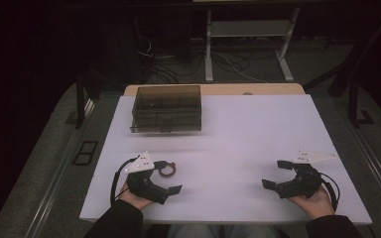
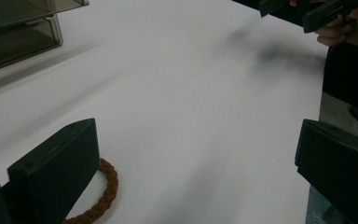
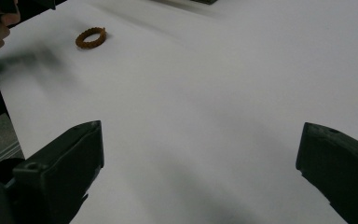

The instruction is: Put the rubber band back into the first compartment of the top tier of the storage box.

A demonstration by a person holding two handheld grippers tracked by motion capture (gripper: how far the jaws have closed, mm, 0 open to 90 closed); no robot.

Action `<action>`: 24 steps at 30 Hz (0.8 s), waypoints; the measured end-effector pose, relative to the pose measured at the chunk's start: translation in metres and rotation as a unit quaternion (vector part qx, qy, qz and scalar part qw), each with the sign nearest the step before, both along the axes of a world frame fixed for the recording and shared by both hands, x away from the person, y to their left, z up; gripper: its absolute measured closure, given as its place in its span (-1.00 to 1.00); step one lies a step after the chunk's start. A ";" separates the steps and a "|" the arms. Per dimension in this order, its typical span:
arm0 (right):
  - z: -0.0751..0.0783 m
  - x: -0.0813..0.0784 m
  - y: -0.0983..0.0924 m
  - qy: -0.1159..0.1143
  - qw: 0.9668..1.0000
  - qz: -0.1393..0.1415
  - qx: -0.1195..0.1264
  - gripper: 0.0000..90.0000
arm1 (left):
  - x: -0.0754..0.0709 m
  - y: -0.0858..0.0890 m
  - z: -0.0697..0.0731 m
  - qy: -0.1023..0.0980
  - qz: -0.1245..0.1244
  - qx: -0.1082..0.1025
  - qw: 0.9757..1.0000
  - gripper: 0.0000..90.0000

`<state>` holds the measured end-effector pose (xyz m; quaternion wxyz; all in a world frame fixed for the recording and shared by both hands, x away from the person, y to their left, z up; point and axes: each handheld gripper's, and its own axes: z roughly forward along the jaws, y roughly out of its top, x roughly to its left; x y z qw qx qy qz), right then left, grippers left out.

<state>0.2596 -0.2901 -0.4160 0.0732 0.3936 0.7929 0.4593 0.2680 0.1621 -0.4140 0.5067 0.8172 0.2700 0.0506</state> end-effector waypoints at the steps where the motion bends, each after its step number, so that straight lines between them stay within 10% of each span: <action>1: 0.000 0.000 0.000 -0.001 1.000 0.000 0.000 -0.99 | 0.001 -0.001 0.000 0.001 -0.003 0.002 1.000 -1.00; 24: 0.000 -0.001 -0.003 0.001 1.000 -0.004 -0.003 -0.99 | 0.024 -0.009 0.009 0.022 -0.034 0.065 0.997 -1.00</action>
